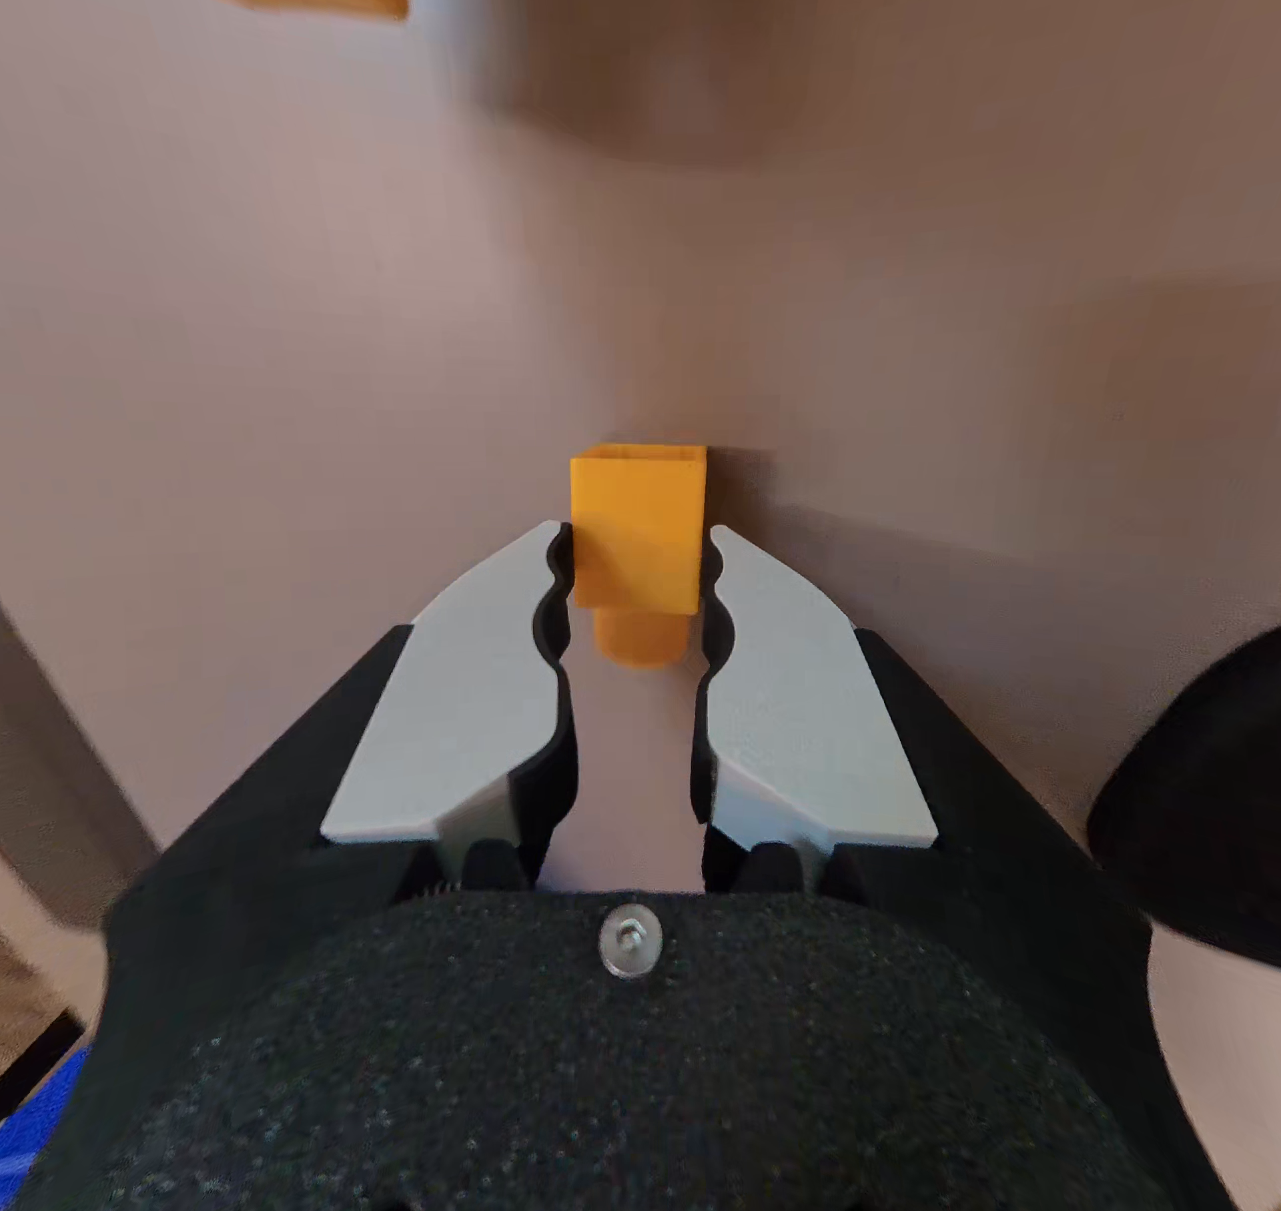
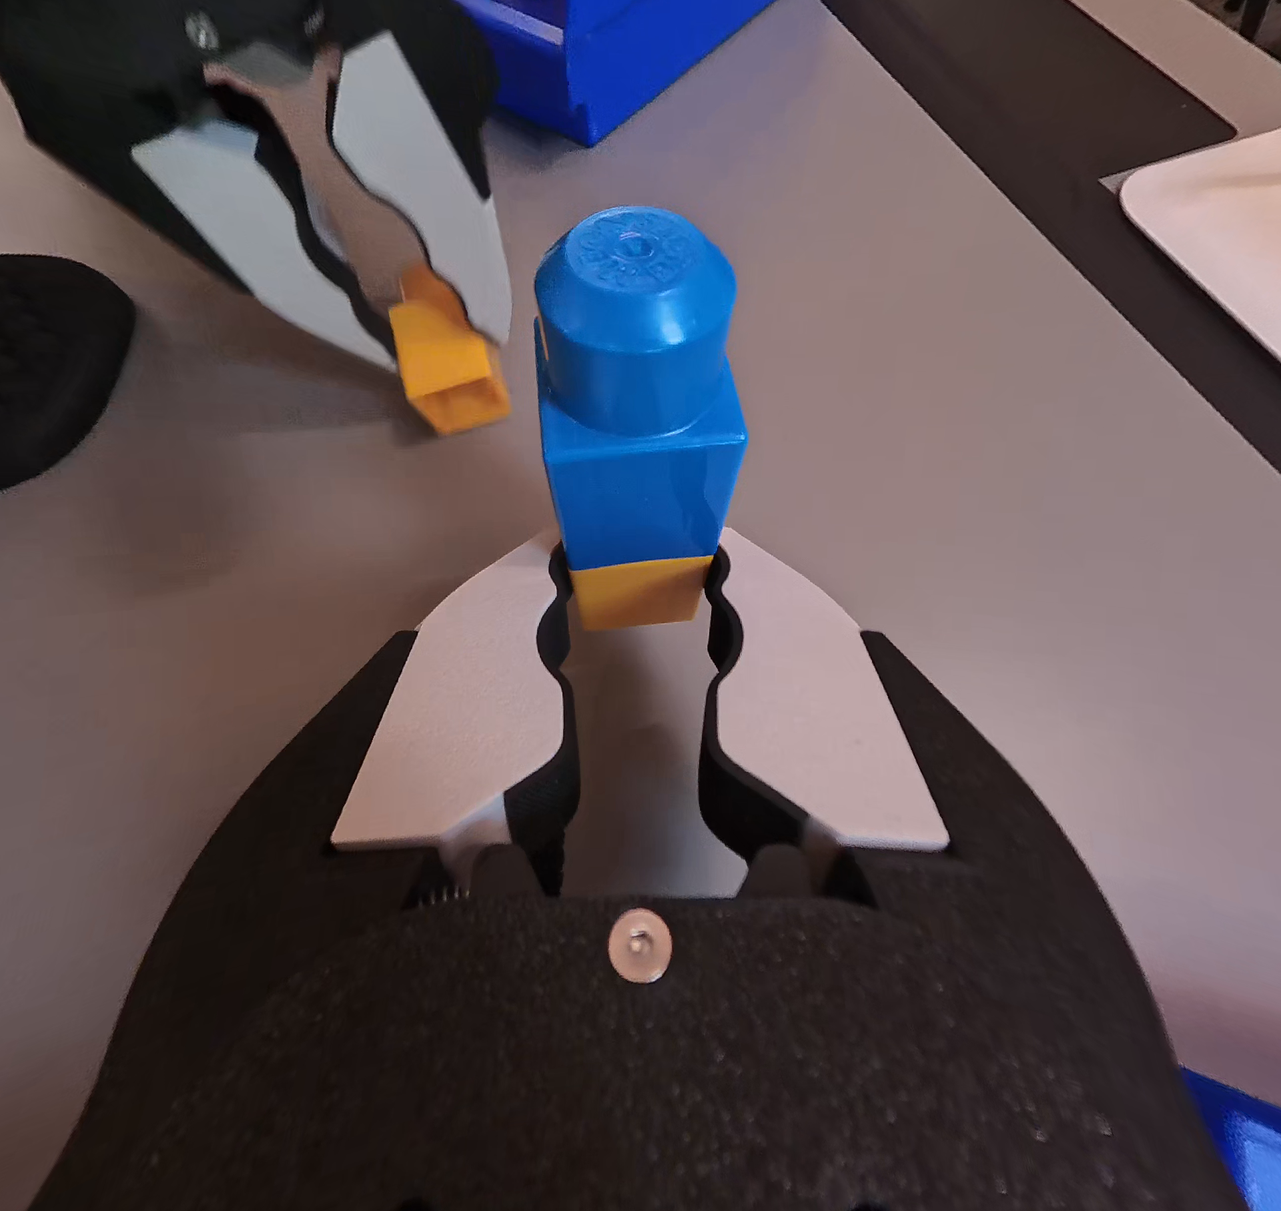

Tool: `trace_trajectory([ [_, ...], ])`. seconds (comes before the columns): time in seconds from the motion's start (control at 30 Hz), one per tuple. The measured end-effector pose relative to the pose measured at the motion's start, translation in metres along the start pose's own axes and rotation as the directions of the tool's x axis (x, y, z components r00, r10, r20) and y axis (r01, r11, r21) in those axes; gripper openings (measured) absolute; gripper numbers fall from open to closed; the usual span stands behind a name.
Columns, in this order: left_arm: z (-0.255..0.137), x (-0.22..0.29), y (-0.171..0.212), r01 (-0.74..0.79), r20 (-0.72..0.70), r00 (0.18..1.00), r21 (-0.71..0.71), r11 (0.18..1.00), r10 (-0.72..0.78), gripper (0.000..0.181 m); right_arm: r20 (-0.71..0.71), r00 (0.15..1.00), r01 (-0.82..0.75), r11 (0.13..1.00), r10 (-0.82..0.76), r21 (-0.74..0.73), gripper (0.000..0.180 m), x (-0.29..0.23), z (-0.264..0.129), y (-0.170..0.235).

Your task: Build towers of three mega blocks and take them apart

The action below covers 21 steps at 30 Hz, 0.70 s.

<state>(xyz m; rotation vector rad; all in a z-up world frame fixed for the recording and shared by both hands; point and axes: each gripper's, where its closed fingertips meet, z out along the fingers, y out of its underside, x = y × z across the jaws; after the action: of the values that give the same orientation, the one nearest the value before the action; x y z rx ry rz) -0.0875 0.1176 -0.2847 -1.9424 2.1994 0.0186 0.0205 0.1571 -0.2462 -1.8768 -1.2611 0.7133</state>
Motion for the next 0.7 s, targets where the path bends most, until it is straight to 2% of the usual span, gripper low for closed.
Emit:
trace_trajectory([
  [0.1, 0.007, 0.002, -0.015, 0.005, 0.007, 1.0, 0.085, 0.996, -0.005, 0.036, -0.007, 1.0, -0.011, 1.0, 0.011, -0.004, 0.037, 0.006, -0.001, 0.004],
  [0.23, -0.001, -0.002, -0.017, 0.099, -0.008, 0.995, 0.23, 0.968, -0.1, 0.053, -0.008, 1.0, -0.021, 1.0, 0.021, -0.009, 0.037, 0.008, -0.001, 0.008],
  [0.33, -0.003, 0.002, -0.01, 0.203, -0.074, 0.979, 0.367, 0.908, -0.19, 0.059, -0.009, 1.0, -0.019, 1.0, 0.019, -0.004, 0.037, 0.008, -0.002, 0.006],
  [0.43, 0.01, 0.01, 0.007, 0.239, -0.095, 0.971, 0.427, 0.872, -0.219, 0.06, -0.002, 1.0, -0.025, 1.0, 0.025, 0.005, 0.037, 0.007, -0.001, 0.005],
  [0.57, 0.012, 0.005, 0.009, 0.287, -0.099, 0.955, 0.531, 0.797, -0.278, 0.049, 0.01, 1.0, -0.03, 1.0, 0.03, 0.002, 0.037, 0.004, 0.002, 0.006],
  [0.63, 0.012, 0.003, 0.006, 0.266, -0.079, 0.961, 0.532, 0.804, -0.266, 0.029, 0.02, 0.999, -0.027, 1.0, 0.027, -0.006, 0.037, 0.002, 0.005, 0.007],
  [0.7, 0.008, -0.001, 0.008, 0.25, -0.053, 0.965, 0.496, 0.832, -0.259, 0.029, 0.033, 0.999, -0.017, 1.0, 0.018, -0.022, 0.037, -0.002, 0.007, 0.01],
])
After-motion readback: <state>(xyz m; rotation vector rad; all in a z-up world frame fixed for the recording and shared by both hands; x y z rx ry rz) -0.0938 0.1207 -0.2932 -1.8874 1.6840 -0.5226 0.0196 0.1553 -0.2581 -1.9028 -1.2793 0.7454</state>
